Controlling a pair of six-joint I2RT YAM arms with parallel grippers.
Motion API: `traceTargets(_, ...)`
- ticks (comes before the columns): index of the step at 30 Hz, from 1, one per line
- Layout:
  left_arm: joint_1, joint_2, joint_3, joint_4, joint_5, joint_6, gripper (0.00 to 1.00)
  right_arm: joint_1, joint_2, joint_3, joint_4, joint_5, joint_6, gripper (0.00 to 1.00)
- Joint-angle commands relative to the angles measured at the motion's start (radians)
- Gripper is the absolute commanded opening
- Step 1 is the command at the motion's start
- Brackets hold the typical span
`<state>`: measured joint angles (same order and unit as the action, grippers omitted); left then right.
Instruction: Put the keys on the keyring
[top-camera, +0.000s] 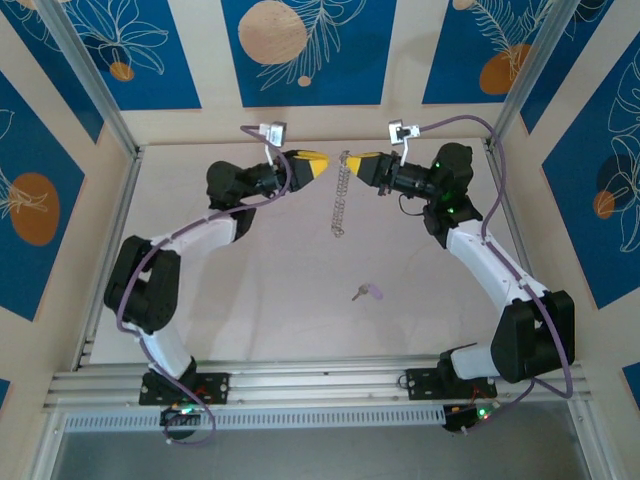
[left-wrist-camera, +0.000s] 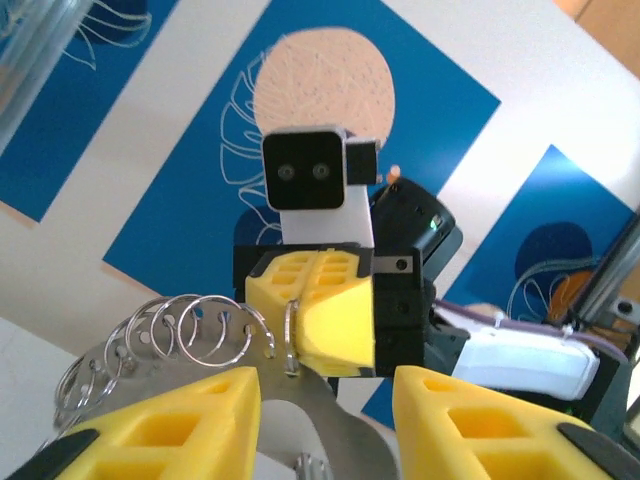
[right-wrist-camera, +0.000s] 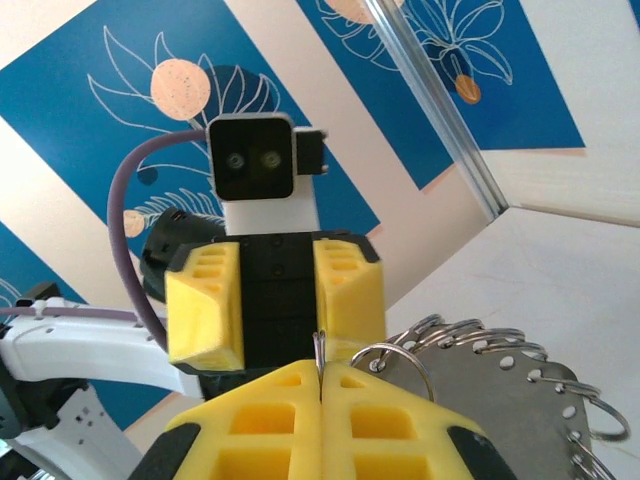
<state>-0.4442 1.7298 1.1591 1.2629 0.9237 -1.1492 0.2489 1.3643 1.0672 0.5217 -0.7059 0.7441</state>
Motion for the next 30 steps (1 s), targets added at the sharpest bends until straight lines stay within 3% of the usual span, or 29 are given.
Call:
traceTargets(1,0.01,-0.063,-0.047,0.062,-0.107,0.036,0.41,-0.006,-0.034,-0.017,0.082,0.005,0.011,0.0)
traceTargets(10,-0.012,-0.065,-0.078,0.017,-0.146,0.052,0.41,0.004,-0.008,-0.039,0.181,0.012,0.075,0.0)
traceTargets(30,-0.071,-0.032,-0.037,-0.017,-0.149,0.076,0.42,0.068,0.025,-0.019,0.184,0.046,0.094,0.0)
